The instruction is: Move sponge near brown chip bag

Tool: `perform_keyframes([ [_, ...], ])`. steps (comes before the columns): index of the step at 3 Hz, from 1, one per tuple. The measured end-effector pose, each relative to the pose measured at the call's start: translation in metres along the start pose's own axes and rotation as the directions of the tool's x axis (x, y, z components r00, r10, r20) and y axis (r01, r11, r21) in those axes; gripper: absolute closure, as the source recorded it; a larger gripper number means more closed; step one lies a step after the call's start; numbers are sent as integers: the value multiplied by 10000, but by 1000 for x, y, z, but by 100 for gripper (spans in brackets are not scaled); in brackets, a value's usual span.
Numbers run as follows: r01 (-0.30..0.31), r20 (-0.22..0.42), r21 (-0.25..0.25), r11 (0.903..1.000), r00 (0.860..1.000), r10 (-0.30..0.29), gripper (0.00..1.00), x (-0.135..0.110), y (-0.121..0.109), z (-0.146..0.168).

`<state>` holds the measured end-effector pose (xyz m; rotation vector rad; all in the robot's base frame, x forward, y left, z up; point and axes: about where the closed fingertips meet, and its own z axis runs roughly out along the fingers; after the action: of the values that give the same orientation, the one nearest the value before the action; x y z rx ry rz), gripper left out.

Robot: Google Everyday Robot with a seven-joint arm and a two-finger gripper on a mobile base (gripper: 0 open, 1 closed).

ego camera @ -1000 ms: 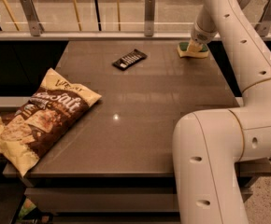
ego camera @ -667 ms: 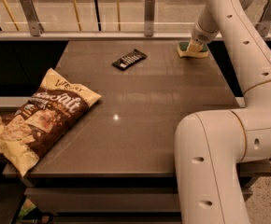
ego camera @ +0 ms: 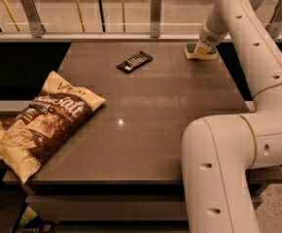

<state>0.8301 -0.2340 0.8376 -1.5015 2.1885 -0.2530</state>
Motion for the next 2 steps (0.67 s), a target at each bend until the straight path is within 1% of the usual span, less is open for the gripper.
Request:
perform_keyframes([
  [1,18,-380,294,9996,9993,-7,100,-5,-6,-19],
  [2,8,-690,648,9979,9976,37,100,-10,-12,-45],
])
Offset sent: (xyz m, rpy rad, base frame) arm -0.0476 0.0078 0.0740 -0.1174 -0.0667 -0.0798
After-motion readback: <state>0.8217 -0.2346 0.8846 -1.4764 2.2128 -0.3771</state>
